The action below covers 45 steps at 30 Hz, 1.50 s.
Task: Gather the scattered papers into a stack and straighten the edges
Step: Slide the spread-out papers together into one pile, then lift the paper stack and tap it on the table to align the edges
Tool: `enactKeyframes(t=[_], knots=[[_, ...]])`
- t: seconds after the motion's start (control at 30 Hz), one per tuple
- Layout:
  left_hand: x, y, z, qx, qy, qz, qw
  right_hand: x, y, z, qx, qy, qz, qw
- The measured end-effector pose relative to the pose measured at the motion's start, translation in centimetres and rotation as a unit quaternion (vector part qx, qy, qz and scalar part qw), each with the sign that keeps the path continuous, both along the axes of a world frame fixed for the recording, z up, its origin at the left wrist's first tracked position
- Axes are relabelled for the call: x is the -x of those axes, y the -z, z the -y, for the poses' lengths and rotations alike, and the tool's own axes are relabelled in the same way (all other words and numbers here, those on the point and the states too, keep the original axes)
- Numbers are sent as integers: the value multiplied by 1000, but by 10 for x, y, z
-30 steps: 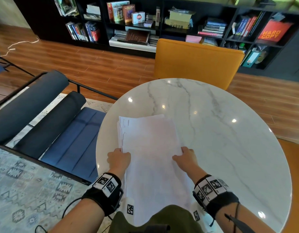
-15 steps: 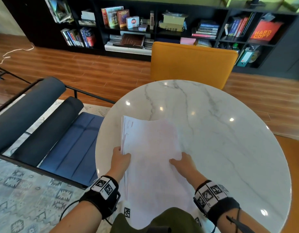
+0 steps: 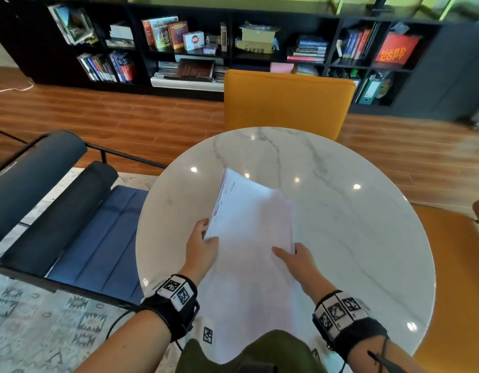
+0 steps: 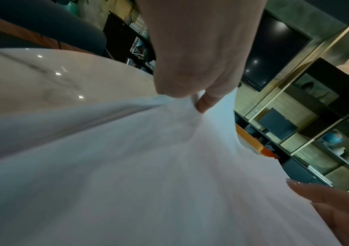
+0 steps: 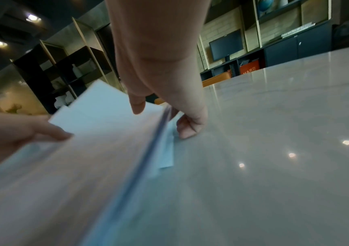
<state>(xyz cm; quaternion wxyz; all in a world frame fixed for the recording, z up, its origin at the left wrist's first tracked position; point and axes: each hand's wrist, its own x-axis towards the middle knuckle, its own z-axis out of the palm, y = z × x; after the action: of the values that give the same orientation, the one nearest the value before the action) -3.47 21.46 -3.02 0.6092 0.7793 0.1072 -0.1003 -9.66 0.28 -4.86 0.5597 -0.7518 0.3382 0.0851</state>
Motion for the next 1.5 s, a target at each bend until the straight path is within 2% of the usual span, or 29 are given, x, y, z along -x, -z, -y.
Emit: enactKeyframes(t=[0.1, 0.27, 0.37, 0.53, 0.7, 0.8, 1.0, 1.2, 1.5], knots=[[2, -26, 13, 45, 18, 43, 998, 4, -10, 30, -7, 22, 62, 998], [-9, -66, 43, 96, 30, 96, 990, -7, -44, 79, -142, 52, 157, 976], [-17, -82, 62, 107, 31, 123, 986, -19, -79, 100, -121, 27, 199, 972], [-26, -108, 90, 78, 5, 205, 976, -33, -121, 111, -95, 51, 293, 950], [-30, -126, 113, 86, -34, 258, 962, -32, -140, 108, -125, 70, 355, 924], [-27, -122, 120, 88, -28, 246, 965, -29, -129, 110, -136, 75, 360, 920], [-24, -102, 131, 76, 2, 189, 979, -32, -98, 108, -110, 89, 283, 949], [-21, -113, 126, 98, -52, 211, 971, -24, -109, 114, -110, 58, 318, 940], [-22, -118, 124, 85, -49, 213, 972, -26, -121, 123, -97, 40, 339, 935]])
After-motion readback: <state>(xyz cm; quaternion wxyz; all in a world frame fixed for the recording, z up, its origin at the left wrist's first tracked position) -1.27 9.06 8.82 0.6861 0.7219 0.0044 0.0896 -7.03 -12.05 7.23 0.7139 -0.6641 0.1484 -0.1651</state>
